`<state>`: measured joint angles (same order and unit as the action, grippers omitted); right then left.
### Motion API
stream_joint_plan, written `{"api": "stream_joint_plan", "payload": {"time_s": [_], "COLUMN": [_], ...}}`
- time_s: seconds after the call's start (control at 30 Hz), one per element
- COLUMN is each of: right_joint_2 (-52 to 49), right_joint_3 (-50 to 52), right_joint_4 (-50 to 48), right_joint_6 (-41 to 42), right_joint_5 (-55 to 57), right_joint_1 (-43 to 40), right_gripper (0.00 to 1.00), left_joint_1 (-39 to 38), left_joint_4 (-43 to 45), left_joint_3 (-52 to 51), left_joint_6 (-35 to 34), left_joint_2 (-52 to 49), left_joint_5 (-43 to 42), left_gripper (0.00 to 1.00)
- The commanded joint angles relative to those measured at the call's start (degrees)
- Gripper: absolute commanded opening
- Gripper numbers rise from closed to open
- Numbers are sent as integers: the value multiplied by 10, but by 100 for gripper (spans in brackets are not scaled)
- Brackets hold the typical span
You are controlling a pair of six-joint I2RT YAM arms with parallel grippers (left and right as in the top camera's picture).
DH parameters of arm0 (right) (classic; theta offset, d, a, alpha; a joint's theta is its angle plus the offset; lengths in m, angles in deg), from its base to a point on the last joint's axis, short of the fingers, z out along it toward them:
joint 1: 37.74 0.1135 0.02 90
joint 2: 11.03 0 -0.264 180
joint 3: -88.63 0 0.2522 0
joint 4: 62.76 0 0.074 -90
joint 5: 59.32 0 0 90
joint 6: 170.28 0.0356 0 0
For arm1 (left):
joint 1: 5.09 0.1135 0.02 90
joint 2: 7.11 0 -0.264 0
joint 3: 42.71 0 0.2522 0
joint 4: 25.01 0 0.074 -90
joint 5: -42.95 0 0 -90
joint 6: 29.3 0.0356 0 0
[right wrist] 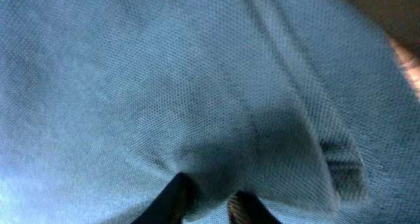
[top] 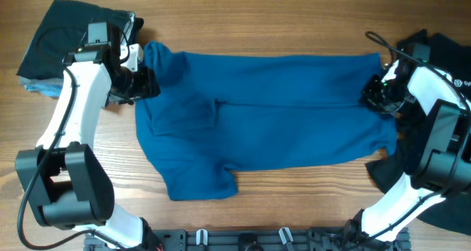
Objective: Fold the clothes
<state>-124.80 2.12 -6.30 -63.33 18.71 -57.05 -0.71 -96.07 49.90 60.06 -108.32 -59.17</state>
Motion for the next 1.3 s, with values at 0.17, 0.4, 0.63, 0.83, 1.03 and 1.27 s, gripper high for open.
{"api": "stream_joint_plan", "payload": {"time_s": [0.17, 0.4, 0.63, 0.83, 1.03, 1.27], "right_joint_2": [61, 33, -40, -28, -3, 73], "right_joint_3": [-19, -18, -18, -50, -90, -98], "right_joint_4": [-3, -40, -47, -107, -137, -42], "right_joint_6": [-67, -45, 58, 49, -38, -65], "right_joint_5": [-96, -85, 78, 47, -162, -248], "right_joint_1": [-110, -120, -156, -263, -279, -180], "right_gripper": [61, 11, 4, 4, 18, 39], "left_joint_1": [0, 0, 0, 0, 0, 0], "left_joint_4": [-2, 5, 3, 2, 2, 0], "left_joint_3": [7, 7, 7, 7, 7, 7], "left_joint_6": [7, 7, 6, 6, 6, 2], "left_joint_2": [-2, -2, -2, -2, -2, -2], "left_joint_5": [-9, -9, -9, -9, -9, -34], "left_gripper": [65, 67, 67, 68, 68, 68]}}
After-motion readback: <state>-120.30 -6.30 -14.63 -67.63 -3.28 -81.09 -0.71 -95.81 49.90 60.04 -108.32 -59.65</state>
